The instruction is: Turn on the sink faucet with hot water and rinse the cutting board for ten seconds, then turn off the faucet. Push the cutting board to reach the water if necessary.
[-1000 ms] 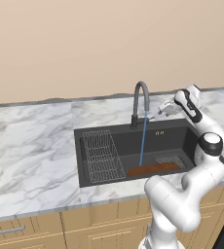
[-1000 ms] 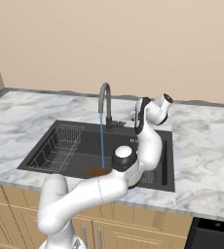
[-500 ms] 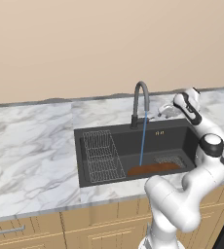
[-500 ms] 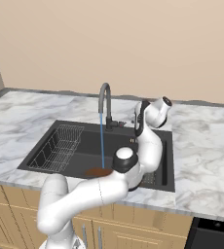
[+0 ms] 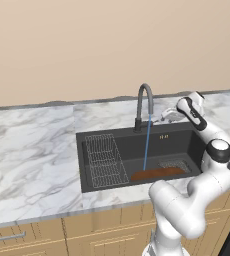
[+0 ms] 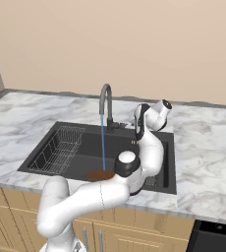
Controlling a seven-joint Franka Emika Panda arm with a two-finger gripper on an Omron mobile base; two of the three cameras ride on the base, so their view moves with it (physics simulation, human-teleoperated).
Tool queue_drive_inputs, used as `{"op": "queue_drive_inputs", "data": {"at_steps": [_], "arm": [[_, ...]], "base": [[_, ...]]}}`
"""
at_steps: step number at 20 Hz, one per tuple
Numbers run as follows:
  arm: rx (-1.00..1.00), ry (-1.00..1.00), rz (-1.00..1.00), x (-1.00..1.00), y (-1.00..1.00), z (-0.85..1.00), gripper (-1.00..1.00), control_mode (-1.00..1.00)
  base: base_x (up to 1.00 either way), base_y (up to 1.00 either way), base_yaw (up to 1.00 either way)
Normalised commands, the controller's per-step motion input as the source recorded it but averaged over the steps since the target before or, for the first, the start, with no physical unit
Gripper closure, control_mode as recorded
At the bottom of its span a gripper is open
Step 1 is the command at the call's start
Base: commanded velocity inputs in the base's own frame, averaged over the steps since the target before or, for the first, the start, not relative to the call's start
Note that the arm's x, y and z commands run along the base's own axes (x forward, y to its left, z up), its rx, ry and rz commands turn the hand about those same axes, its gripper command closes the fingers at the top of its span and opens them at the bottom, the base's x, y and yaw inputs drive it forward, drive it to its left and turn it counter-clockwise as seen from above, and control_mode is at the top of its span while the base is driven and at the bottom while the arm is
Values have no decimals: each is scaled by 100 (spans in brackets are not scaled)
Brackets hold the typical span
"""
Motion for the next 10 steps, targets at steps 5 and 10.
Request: {"op": "queue_drive_inputs", "data": {"at_steps": [5, 10], "arm": [[0, 0, 0, 0, 19, 0, -100, -100], [0, 0, 0, 0, 21, 0, -100, -100]], "base": [[0, 0, 0], [0, 0, 0]]}}
